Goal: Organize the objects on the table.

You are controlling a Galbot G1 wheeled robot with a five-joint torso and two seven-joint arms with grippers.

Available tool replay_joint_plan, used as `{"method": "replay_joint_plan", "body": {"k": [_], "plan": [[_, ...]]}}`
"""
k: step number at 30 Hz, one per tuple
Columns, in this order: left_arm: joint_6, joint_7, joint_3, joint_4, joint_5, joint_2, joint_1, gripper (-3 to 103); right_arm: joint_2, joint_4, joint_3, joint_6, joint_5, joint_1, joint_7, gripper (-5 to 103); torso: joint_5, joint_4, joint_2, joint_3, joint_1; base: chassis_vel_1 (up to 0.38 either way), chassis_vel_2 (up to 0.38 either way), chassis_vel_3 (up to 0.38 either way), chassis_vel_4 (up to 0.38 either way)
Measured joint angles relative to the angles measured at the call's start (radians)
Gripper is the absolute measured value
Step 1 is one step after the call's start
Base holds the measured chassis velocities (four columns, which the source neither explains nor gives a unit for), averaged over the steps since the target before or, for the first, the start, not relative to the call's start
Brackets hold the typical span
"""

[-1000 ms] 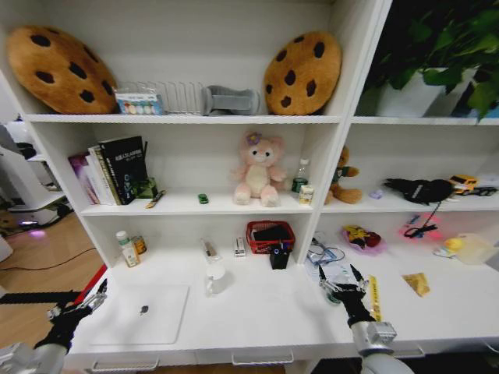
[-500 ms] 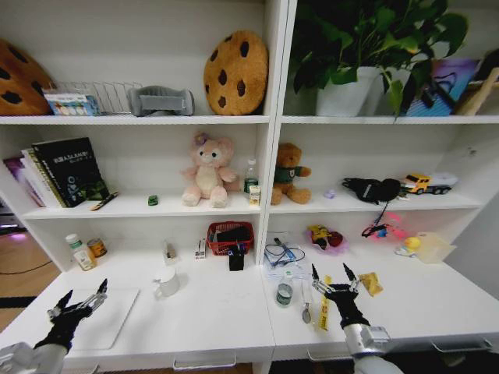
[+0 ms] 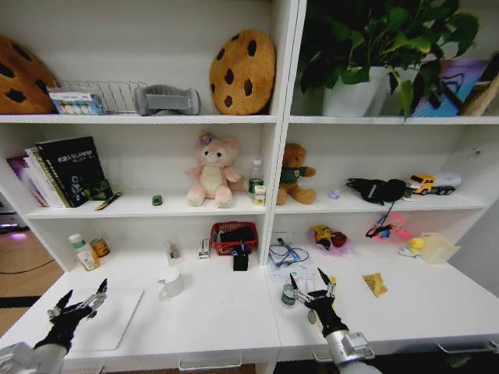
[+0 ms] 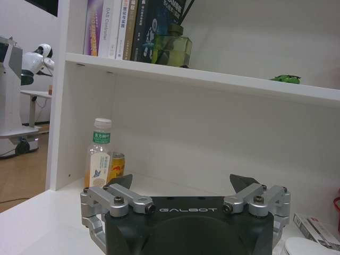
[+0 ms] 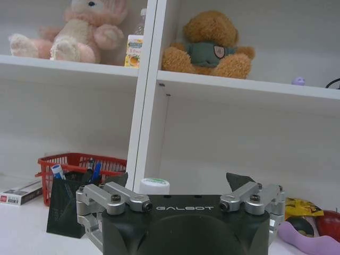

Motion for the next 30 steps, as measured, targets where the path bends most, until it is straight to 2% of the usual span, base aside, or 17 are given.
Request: {"method": "replay_joint_plan", "body": {"k": [4, 6, 9, 11, 12, 14, 15, 17, 18, 21, 24, 30], "plan": [[0.000, 0.000, 0.000, 0.000, 0.000, 0.000, 0.000, 100, -0.011, -0.014, -0.009, -0.006, 0.000, 0.017, 0.005, 97, -0.0002, 0.0000, 0.000, 0.000, 0.000, 0.000, 0.000, 0.000, 0.000], [0.000, 0.000, 0.000, 0.000, 0.000, 0.000, 0.000, 100, -0.018, -0.023, -0.015, -0.008, 0.001, 0.027, 0.007, 87, -0.0002, 0.0001, 0.000, 0.000, 0.000, 0.000, 0.000, 0.000, 0.000], [0.000, 0.000, 0.000, 0.000, 0.000, 0.000, 0.000, 100, -0.019, -0.027, -0.020, -0.008, 0.001, 0.029, 0.008, 82, -0.0002, 0.0000, 0.000, 0.000, 0.000, 0.000, 0.000, 0.000, 0.000], [0.000, 0.000, 0.000, 0.000, 0.000, 0.000, 0.000, 100, -0.015, -0.030, -0.027, -0.008, -0.003, 0.027, 0.009, 71, -0.0002, 0.0000, 0.000, 0.000, 0.000, 0.000, 0.000, 0.000, 0.000], [0.000, 0.000, 0.000, 0.000, 0.000, 0.000, 0.000, 100, -0.015, -0.030, -0.027, -0.008, -0.003, 0.027, 0.009, 71, -0.0002, 0.0000, 0.000, 0.000, 0.000, 0.000, 0.000, 0.000, 0.000], [0.000, 0.000, 0.000, 0.000, 0.000, 0.000, 0.000, 100, -0.011, -0.031, -0.034, -0.008, -0.010, 0.024, 0.010, 60, -0.0002, 0.0000, 0.000, 0.000, 0.000, 0.000, 0.000, 0.000, 0.000], [0.000, 0.000, 0.000, 0.000, 0.000, 0.000, 0.000, 100, -0.011, -0.031, -0.034, -0.008, -0.010, 0.024, 0.010, 60, -0.0002, 0.0000, 0.000, 0.000, 0.000, 0.000, 0.000, 0.000, 0.000], [0.000, 0.000, 0.000, 0.000, 0.000, 0.000, 0.000, 100, -0.010, -0.031, -0.038, -0.008, -0.015, 0.023, 0.013, 49, -0.0002, 0.0000, 0.000, 0.000, 0.000, 0.000, 0.000, 0.000, 0.000], [0.000, 0.000, 0.000, 0.000, 0.000, 0.000, 0.000, 100, -0.010, -0.031, -0.038, -0.008, -0.015, 0.023, 0.013, 49, -0.0002, 0.0000, 0.000, 0.000, 0.000, 0.000, 0.000, 0.000, 0.000], [0.000, 0.000, 0.000, 0.000, 0.000, 0.000, 0.000, 100, -0.008, -0.022, -0.039, -0.009, -0.016, 0.017, 0.021, 33, -0.0002, 0.0000, 0.000, 0.000, 0.000, 0.000, 0.000, 0.000, 0.000], [0.000, 0.000, 0.000, 0.000, 0.000, 0.000, 0.000, 100, -0.007, -0.013, -0.034, -0.010, -0.015, 0.011, 0.026, 27, -0.0001, 0.0000, 0.000, 0.000, 0.000, 0.000, 0.000, 0.000, 0.000], [0.000, 0.000, 0.000, 0.000, 0.000, 0.000, 0.000, 100, -0.008, 0.038, -0.005, -0.019, 0.001, -0.028, 0.046, 27, -0.0001, 0.0000, 0.000, 0.000, 0.000, 0.000, 0.000, 0.000, 0.000]]}}
